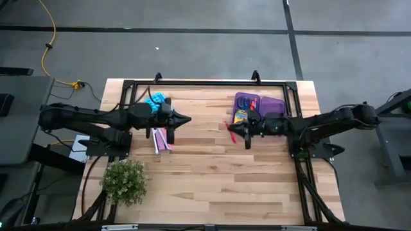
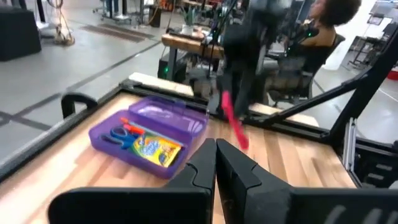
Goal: Pack school essentials
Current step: Put the pink pen into the violet supply box
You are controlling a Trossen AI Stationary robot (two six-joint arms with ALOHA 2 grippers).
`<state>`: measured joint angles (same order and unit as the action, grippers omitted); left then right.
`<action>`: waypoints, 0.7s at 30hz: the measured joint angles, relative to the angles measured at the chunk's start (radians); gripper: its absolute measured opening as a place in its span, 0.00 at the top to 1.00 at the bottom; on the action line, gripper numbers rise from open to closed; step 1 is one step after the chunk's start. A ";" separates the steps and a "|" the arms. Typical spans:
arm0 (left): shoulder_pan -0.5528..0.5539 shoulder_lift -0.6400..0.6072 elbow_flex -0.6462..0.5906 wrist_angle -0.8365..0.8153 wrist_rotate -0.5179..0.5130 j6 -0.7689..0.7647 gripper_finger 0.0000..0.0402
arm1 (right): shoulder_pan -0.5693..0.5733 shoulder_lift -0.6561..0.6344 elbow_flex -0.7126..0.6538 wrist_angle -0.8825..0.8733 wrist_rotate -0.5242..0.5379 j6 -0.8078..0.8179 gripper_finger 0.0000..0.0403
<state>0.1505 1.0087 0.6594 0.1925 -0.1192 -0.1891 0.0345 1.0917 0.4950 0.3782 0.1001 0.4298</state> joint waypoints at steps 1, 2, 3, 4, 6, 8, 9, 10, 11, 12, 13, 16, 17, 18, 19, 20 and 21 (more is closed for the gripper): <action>0.000 0.013 -0.013 0.024 0.000 -0.011 1.00 | -0.005 0.006 0.021 0.027 0.002 -0.027 1.00; 0.000 0.026 -0.024 0.057 0.003 -0.022 1.00 | -0.009 0.012 0.043 0.046 0.004 -0.051 1.00; 0.000 0.037 -0.033 0.093 0.011 -0.038 1.00 | -0.012 0.015 0.061 0.059 0.003 -0.072 1.00; 0.000 0.048 -0.036 0.131 0.025 -0.053 1.00 | -0.015 0.018 0.081 0.064 0.003 -0.094 1.00; 0.000 0.067 -0.036 0.205 0.074 -0.072 1.00 | -0.015 0.023 0.127 0.087 -0.003 -0.139 1.00; 0.000 0.086 -0.037 0.278 0.141 -0.087 1.00 | -0.015 0.022 0.162 0.108 -0.012 -0.174 1.00; -0.001 0.093 -0.037 0.312 0.167 -0.089 1.00 | -0.015 0.022 0.173 0.122 -0.026 -0.188 1.00; -0.001 0.097 -0.037 0.347 0.186 -0.089 1.00 | -0.015 0.022 0.183 0.137 -0.034 -0.202 1.00; -0.001 0.099 -0.037 0.372 0.199 -0.088 1.00 | -0.015 0.022 0.188 0.155 -0.048 -0.208 1.00; -0.001 0.099 -0.037 0.391 0.200 -0.086 1.00 | -0.015 0.022 0.190 0.171 -0.050 -0.210 1.00; -0.001 0.099 -0.037 0.399 0.199 -0.081 1.00 | -0.015 0.022 0.190 0.183 -0.053 -0.210 1.00; 0.000 0.100 -0.037 0.399 0.197 -0.073 1.00 | -0.015 0.022 0.190 0.190 -0.055 -0.204 1.00; 0.000 0.100 -0.037 0.399 0.197 -0.073 1.00 | -0.015 0.022 0.190 0.190 -0.055 -0.203 1.00; 0.000 0.100 -0.037 0.400 0.197 -0.073 1.00 | -0.015 0.022 0.190 0.190 -0.055 -0.203 1.00; 0.000 0.100 -0.037 0.400 0.198 -0.072 1.00 | -0.015 0.022 0.190 0.190 -0.055 -0.203 1.00; 0.000 0.100 -0.037 0.400 0.199 -0.072 1.00 | -0.015 0.022 0.190 0.190 -0.055 -0.203 1.00; 0.000 0.100 -0.037 0.400 0.200 -0.072 1.00 | -0.015 0.022 0.190 0.190 -0.055 -0.203 1.00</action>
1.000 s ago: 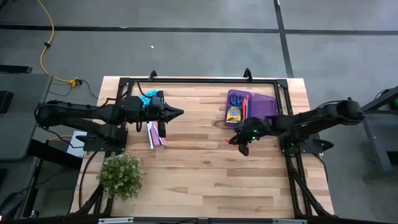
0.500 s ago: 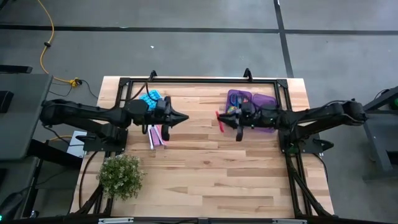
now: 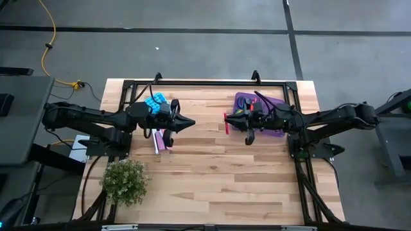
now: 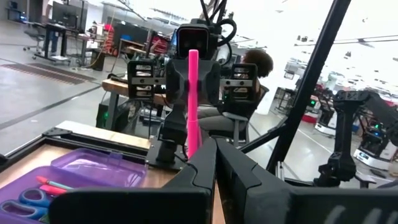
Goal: Pack school essentials
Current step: Put the pink pen into the violet supply box
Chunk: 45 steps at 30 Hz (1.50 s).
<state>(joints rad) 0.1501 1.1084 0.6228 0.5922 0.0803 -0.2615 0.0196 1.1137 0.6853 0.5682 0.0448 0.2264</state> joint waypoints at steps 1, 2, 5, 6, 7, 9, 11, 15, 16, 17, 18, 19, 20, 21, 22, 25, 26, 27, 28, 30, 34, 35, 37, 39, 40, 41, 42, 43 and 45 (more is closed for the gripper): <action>0.000 0.000 0.000 0.000 0.000 0.000 1.00 | 0.000 0.000 0.000 0.000 0.000 0.000 1.00; 0.000 0.000 0.000 0.000 0.000 0.002 1.00 | 0.000 0.000 0.000 0.000 0.000 0.001 1.00; 0.000 0.000 0.000 0.000 -0.002 0.003 1.00 | 0.000 0.000 0.000 -0.001 0.000 0.021 1.00; 0.000 0.000 0.000 0.000 -0.002 0.003 1.00 | 0.000 0.000 0.000 -0.005 0.007 0.030 1.00; 0.000 0.000 0.000 0.000 -0.002 0.003 1.00 | -0.004 0.000 0.000 -0.019 0.027 0.039 1.00; 0.000 0.000 0.000 0.000 -0.003 0.003 1.00 | -0.022 0.000 0.000 -0.069 0.084 0.054 1.00; 0.000 0.000 0.000 -0.002 -0.003 0.003 1.00 | -0.057 -0.001 0.000 -0.144 0.160 0.108 1.00; 0.000 0.000 0.000 -0.005 -0.005 0.003 1.00 | -0.156 -0.002 0.000 -0.413 0.282 0.310 1.00; 0.000 0.000 0.000 -0.005 -0.005 0.003 1.00 | -0.182 -0.002 0.000 -0.500 0.302 0.369 1.00; 0.000 0.000 0.000 -0.005 -0.005 0.003 1.00 | -0.208 -0.002 0.000 -0.592 0.319 0.422 1.00; 0.000 0.000 0.000 -0.005 -0.005 0.003 1.00 | -0.232 -0.002 0.000 -0.682 0.335 0.469 1.00; 0.000 0.000 0.000 -0.005 -0.005 0.003 1.00 | -0.254 -0.002 0.000 -0.766 0.356 0.509 1.00; 0.000 0.000 0.000 -0.005 -0.005 0.003 1.00 | -0.276 -0.002 0.000 -0.839 0.377 0.544 1.00; 0.000 0.000 0.000 -0.005 -0.005 0.003 1.00 | -0.299 -0.002 0.000 -0.893 0.393 0.572 1.00; 0.000 0.000 0.000 -0.005 -0.005 0.003 1.00 | -0.323 -0.002 0.000 -0.928 0.399 0.592 1.00; 0.000 0.000 0.000 -0.008 -0.005 0.003 1.00 | -0.406 0.002 0.000 -0.987 0.357 0.613 1.00; 0.000 0.000 0.000 -0.011 -0.007 0.003 1.00 | -0.433 0.011 0.000 -0.991 0.335 0.617 1.00; 0.000 0.000 0.000 -0.013 -0.012 0.003 1.00 | -0.456 0.021 -0.003 -0.986 0.314 0.632 1.00; 0.000 0.000 0.000 -0.014 -0.016 0.003 1.00 | -0.476 0.030 -0.011 -0.974 0.294 0.649 1.00; 0.000 0.000 0.000 -0.018 -0.017 0.003 1.00 | -0.514 0.059 -0.029 -0.951 0.256 0.674 1.00; 0.000 0.000 0.000 -0.028 -0.017 0.003 1.00 | -0.546 0.126 -0.074 -0.933 0.231 0.777 1.00; 0.000 0.000 0.000 -0.028 -0.017 0.003 1.00 | -0.550 0.138 -0.084 -0.923 0.227 0.803 1.00; 0.000 0.000 0.000 -0.028 -0.017 0.003 1.00 | -0.556 0.155 -0.099 -0.892 0.214 0.832 1.00; 0.000 0.000 0.000 -0.027 -0.017 0.003 1.00 | -0.558 0.166 -0.100 -0.861 0.205 0.838 1.00; 0.000 0.000 0.000 -0.028 -0.017 0.003 1.00 | -0.558 0.171 -0.100 -0.854 0.202 0.833 1.00; 0.000 0.000 0.000 -0.028 -0.017 0.003 1.00 | -0.558 0.176 -0.100 -0.852 0.195 0.831 1.00; 0.000 0.000 0.000 -0.027 -0.017 0.003 1.00 | -0.558 0.181 -0.100 -0.856 0.192 0.831 1.00; 0.000 0.000 0.000 -0.027 -0.017 0.003 1.00 | -0.558 0.188 -0.100 -0.858 0.192 0.831 1.00; 0.000 0.000 0.000 -0.028 -0.017 0.003 1.00 | -0.558 0.208 -0.100 -0.874 0.190 0.844 0.99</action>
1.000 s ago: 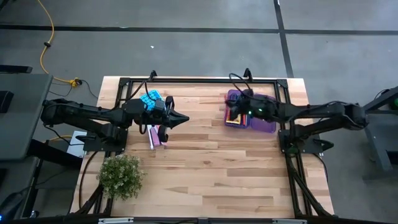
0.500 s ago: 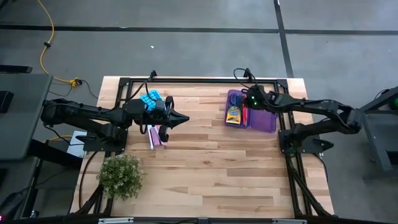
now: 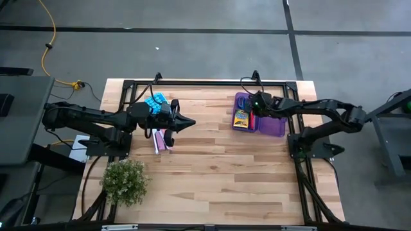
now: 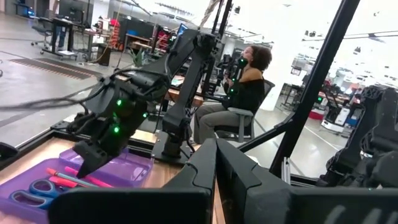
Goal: Pack school essentials
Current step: Put the pink pen into the violet supply box, then return to Home Position
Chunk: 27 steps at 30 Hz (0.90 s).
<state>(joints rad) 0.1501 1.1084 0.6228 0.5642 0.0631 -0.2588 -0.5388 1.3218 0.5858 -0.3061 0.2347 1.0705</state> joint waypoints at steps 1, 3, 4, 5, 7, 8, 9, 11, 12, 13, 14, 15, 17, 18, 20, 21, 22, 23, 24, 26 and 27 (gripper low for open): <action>0.000 0.000 0.000 0.001 0.000 0.000 1.00 | 0.000 0.013 0.000 -0.006 -0.003 0.005 0.99; 0.000 0.000 0.000 0.000 0.000 0.000 1.00 | 0.000 0.037 0.000 -0.005 -0.011 0.006 0.97; 0.000 0.000 0.000 0.001 0.000 0.000 1.00 | 0.000 0.048 0.000 -0.002 -0.013 0.007 0.97; 0.000 0.000 0.000 0.001 0.000 0.000 1.00 | 0.000 0.056 0.000 0.000 -0.021 0.012 0.96; 0.000 0.000 0.000 0.000 0.000 0.000 1.00 | 0.000 0.062 0.000 0.003 -0.031 0.023 0.94; 0.000 0.000 0.000 0.000 0.000 0.000 1.00 | 0.000 0.062 0.000 0.003 -0.035 0.025 0.92; 0.000 0.000 0.000 0.001 0.000 0.000 1.00 | 0.000 0.062 0.000 0.004 -0.036 0.025 0.91; 0.000 0.000 0.000 0.001 0.000 0.000 1.00 | 0.000 0.057 0.000 0.003 -0.036 0.023 0.88; 0.000 0.000 0.000 0.001 0.000 0.000 1.00 | 0.000 0.057 0.000 0.006 -0.036 0.023 0.86; 0.000 0.000 0.000 0.001 0.000 0.000 1.00 | 0.000 0.055 0.000 0.004 -0.035 0.022 0.84; 0.000 0.000 0.000 0.000 0.000 0.000 1.00 | 0.000 0.052 0.000 0.002 -0.030 0.017 0.82; 0.000 0.000 0.000 0.000 0.000 0.000 1.00 | 0.000 0.050 0.001 0.007 -0.028 0.003 0.80; 0.000 0.000 0.000 0.000 0.001 0.000 1.00 | -0.001 0.039 0.002 0.005 -0.026 -0.022 0.74; 0.000 0.000 0.000 0.000 0.000 0.000 1.00 | -0.002 0.029 0.002 0.005 -0.027 -0.038 0.72; 0.000 0.000 0.000 0.000 0.000 0.000 1.00 | -0.007 -0.003 0.002 0.003 -0.028 -0.087 0.66; 0.000 0.000 0.000 0.000 0.001 0.000 1.00 | -0.011 -0.025 0.002 0.004 -0.032 -0.124 0.64; 0.000 0.000 0.000 0.000 0.001 0.000 1.00 | -0.015 -0.052 0.002 0.003 -0.041 -0.160 0.62; 0.000 0.000 0.000 0.000 0.000 0.000 1.00 | -0.018 -0.082 0.002 0.008 -0.053 -0.198 0.59; 0.000 0.000 0.000 0.000 0.001 0.000 1.00 | -0.020 -0.118 0.002 0.015 -0.067 -0.234 0.58; 0.000 0.000 0.000 0.000 0.001 0.000 1.00 | -0.020 -0.197 0.002 0.052 -0.114 -0.315 0.55; 0.000 0.000 0.000 0.000 0.001 0.000 1.00 | -0.018 -0.241 0.002 0.084 -0.152 -0.360 0.54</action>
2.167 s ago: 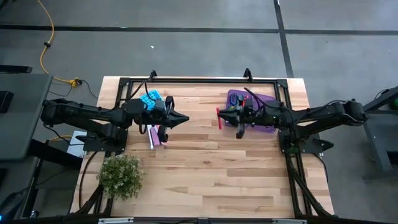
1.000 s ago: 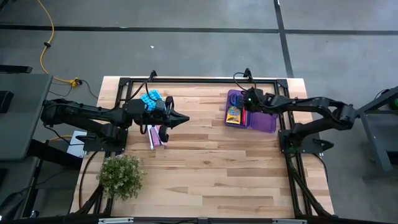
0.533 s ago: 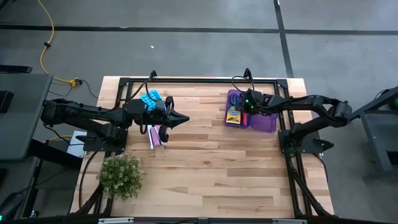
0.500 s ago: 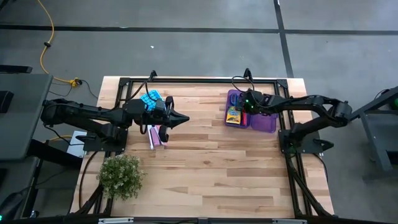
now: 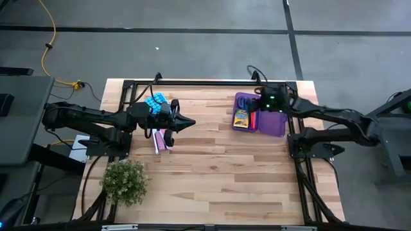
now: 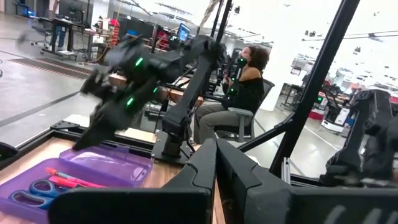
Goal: Pack school essentials
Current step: Return to Home Position
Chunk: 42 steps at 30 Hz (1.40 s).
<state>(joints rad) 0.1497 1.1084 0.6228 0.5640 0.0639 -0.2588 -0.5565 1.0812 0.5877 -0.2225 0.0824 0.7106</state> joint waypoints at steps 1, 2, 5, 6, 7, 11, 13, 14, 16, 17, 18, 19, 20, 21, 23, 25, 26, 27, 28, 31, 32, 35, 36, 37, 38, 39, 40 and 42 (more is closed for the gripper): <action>0.000 0.000 0.000 0.000 0.000 0.000 1.00 | 0.008 -0.041 0.000 0.032 -0.049 -0.045 0.53; 0.000 0.000 0.000 0.001 0.000 0.000 1.00 | 0.017 -0.083 0.000 0.072 -0.106 -0.084 0.53; 0.000 0.000 0.000 0.001 0.000 0.000 1.00 | 0.062 -0.197 0.000 0.203 -0.256 -0.161 0.53; 0.000 0.000 0.000 0.000 0.000 0.000 1.00 | 0.082 -0.227 0.000 0.242 -0.288 -0.181 0.53; 0.000 0.000 0.000 0.000 0.000 0.000 1.00 | 0.106 -0.257 0.001 0.279 -0.312 -0.202 0.54; 0.000 0.000 0.000 0.000 0.000 -0.003 1.00 | 0.212 -0.333 0.001 0.367 -0.344 -0.314 0.59; 0.000 0.000 0.000 0.001 0.000 -0.004 1.00 | 0.260 -0.350 0.001 0.382 -0.319 -0.352 0.64; 0.000 0.000 0.000 0.000 0.000 -0.016 1.00 | 0.281 -0.355 0.001 0.387 -0.302 -0.362 0.66; 0.002 -0.002 0.000 -0.002 0.001 -0.058 1.00 | 0.317 -0.357 0.001 0.398 -0.280 -0.390 0.72; 0.009 -0.009 0.000 -0.017 0.010 -0.073 1.00 | 0.333 -0.356 0.001 0.400 -0.270 -0.406 0.76; 0.018 -0.018 0.000 -0.034 0.025 -0.077 1.00 | 0.345 -0.355 0.001 0.400 -0.259 -0.426 0.81; 0.028 -0.032 0.000 -0.054 0.039 -0.077 1.00 | 0.357 -0.352 0.001 0.400 -0.250 -0.448 0.86; 0.036 -0.045 0.000 -0.078 0.049 -0.075 1.00 | 0.365 -0.347 0.001 0.400 -0.249 -0.468 0.92; 0.044 -0.057 0.000 -0.097 0.054 -0.073 1.00 | 0.371 -0.344 0.001 0.398 -0.249 -0.488 0.96; 0.057 -0.085 0.000 -0.140 0.056 -0.071 1.00 | 0.378 -0.340 0.001 0.400 -0.248 -0.512 0.97; 0.066 -0.120 0.000 -0.174 0.057 -0.062 1.00 | 0.382 -0.340 0.001 0.399 -0.248 -0.527 0.96; 0.070 -0.137 0.001 -0.186 0.057 -0.053 1.00 | 0.382 -0.340 0.001 0.399 -0.248 -0.535 0.96; 0.074 -0.155 0.001 -0.205 0.057 -0.047 1.00 | 0.382 -0.341 0.001 0.400 -0.249 -0.545 0.98; 0.077 -0.174 0.001 -0.225 0.057 -0.044 1.00 | 0.382 -0.342 0.001 0.401 -0.250 -0.556 0.99; 0.087 -0.228 0.001 -0.272 0.056 -0.042 1.00 | 0.382 -0.342 0.001 0.407 -0.252 -0.565 0.98; 0.090 -0.247 0.001 -0.296 0.055 -0.041 1.00 | 0.382 -0.342 0.001 0.407 -0.255 -0.564 0.98; 0.102 -0.312 0.000 -0.353 0.055 -0.026 1.00 | 0.382 -0.342 0.001 0.406 -0.273 -0.564 1.00; 0.107 -0.335 0.000 -0.374 0.055 -0.026 1.00 | 0.382 -0.342 0.001 0.406 -0.278 -0.561 1.00; 0.115 -0.357 0.000 -0.394 0.055 -0.022 1.00 | 0.382 -0.342 0.001 0.406 -0.281 -0.556 0.99; 0.124 -0.380 0.000 -0.415 0.055 -0.010 1.00 | 0.382 -0.342 0.001 0.405 -0.287 -0.555 1.00; 0.134 -0.403 0.000 -0.434 0.054 0.001 1.00 | 0.382 -0.342 0.001 0.405 -0.295 -0.555 1.00; 0.146 -0.426 0.000 -0.452 0.051 0.002 1.00 | 0.382 -0.342 0.001 0.405 -0.301 -0.555 1.00; 0.170 -0.467 0.000 -0.488 0.044 0.002 1.00 | 0.382 -0.342 0.001 0.403 -0.307 -0.549 1.00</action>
<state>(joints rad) 0.3200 0.6416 0.6231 0.0763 0.1083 -0.2564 -0.1745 0.7391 0.5888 0.1806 -0.2248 0.1616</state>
